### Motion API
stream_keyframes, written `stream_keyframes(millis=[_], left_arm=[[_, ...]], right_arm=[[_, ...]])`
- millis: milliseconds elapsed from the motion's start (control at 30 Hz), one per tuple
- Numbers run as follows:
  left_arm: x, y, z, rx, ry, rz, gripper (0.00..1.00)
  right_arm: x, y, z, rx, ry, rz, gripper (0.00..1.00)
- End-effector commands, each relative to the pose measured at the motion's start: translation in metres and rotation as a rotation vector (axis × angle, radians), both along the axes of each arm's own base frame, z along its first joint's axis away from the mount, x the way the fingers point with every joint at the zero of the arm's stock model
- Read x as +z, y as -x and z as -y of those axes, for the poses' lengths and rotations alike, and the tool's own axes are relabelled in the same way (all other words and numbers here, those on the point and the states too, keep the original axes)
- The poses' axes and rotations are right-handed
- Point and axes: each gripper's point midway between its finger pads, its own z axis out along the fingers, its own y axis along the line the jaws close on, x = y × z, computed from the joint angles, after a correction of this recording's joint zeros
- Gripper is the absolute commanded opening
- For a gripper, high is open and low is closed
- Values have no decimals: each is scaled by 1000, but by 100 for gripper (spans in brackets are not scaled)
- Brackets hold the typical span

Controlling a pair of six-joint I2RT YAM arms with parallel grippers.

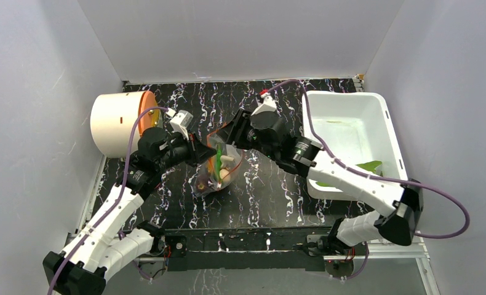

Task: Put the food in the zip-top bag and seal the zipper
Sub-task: Pick up the fake vegetable from the bin.

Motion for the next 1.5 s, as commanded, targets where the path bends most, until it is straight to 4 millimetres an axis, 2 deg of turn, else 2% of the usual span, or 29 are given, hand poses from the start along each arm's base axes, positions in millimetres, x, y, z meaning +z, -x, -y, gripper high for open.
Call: stream_keyframes(millis=[0, 267, 400, 533, 633, 800, 933, 1167, 1300, 1400, 1467], left_arm=[[27, 2, 2, -25, 37, 120, 0], [59, -8, 3, -23, 51, 238, 0], [69, -12, 3, -23, 36, 275, 0], [64, -18, -2, -5, -29, 248, 0], [63, -16, -5, 17, -30, 245, 0], [49, -15, -14, 55, -68, 209, 0], [46, -14, -16, 64, -70, 201, 0], [35, -18, -13, 54, -86, 167, 0], [31, -13, -10, 36, -83, 106, 0], [35, -11, -11, 47, -58, 123, 0], [38, -12, -14, 75, -44, 128, 0]], right_arm=[[57, -1, 38, -68, 6, 195, 45], [59, -16, 144, -319, 249, 262, 47], [54, -38, 204, -459, 351, 245, 45], [20, -64, 256, -535, 435, 146, 42], [-5, -75, 291, -580, 461, 64, 43], [-48, -87, 337, -601, 419, -76, 46], [-79, -86, 361, -620, 346, -164, 46], [-137, -77, 385, -646, 285, -314, 46], [-164, -65, 378, -662, 151, -465, 48], [-164, -69, 365, -610, 79, -454, 48], [-163, -75, 362, -574, 84, -406, 48]])
